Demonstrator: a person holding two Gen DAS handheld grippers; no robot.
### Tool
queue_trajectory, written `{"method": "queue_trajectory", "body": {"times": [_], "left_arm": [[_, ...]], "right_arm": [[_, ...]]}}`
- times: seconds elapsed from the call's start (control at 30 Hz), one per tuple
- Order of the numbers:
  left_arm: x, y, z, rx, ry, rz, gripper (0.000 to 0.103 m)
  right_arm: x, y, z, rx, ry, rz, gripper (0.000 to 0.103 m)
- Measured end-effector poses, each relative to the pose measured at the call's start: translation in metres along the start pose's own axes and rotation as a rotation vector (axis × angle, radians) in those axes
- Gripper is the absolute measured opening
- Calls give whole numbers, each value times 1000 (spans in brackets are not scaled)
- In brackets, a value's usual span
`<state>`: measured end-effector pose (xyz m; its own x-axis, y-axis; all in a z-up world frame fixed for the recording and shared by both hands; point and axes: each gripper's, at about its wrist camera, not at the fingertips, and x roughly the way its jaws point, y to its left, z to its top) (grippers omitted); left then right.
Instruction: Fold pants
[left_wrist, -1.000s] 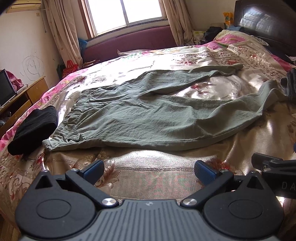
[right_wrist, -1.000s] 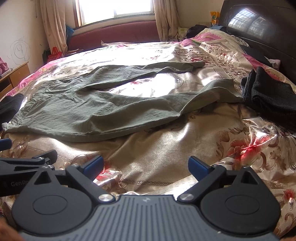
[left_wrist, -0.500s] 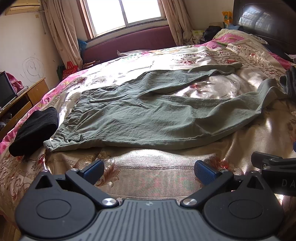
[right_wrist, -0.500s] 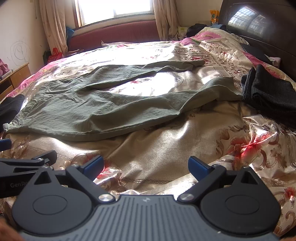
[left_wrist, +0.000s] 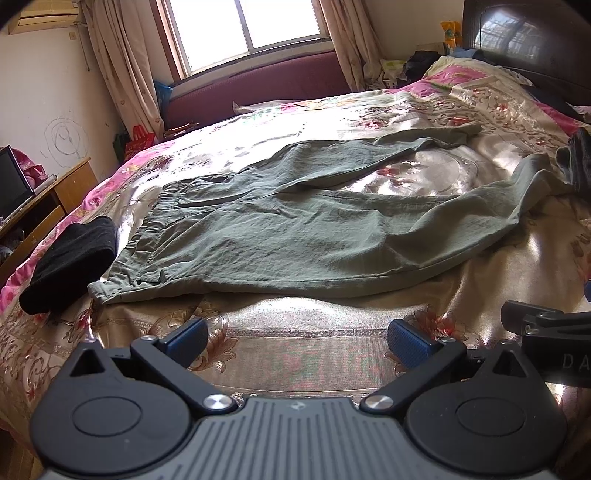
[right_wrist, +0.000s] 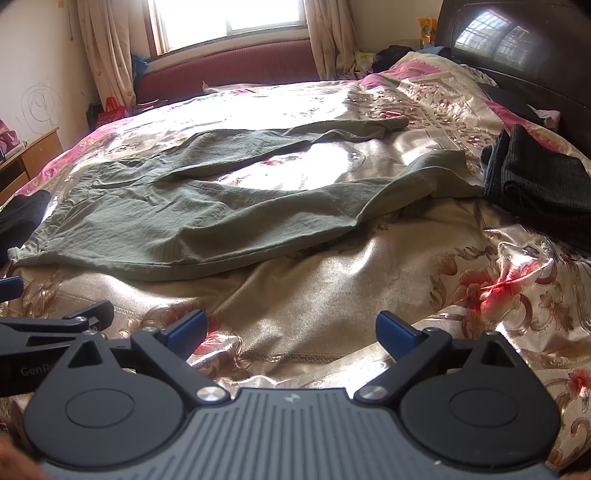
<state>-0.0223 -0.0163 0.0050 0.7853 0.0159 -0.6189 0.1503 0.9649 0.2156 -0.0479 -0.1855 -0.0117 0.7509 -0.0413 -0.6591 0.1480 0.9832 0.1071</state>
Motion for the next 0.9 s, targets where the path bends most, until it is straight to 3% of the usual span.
{"method": "queue_trajectory", "body": {"times": [0.9], "left_arm": [[1,-4,-1,8,1,1,103]], "right_arm": [[3,-2,-2,4,6,0,97]]}}
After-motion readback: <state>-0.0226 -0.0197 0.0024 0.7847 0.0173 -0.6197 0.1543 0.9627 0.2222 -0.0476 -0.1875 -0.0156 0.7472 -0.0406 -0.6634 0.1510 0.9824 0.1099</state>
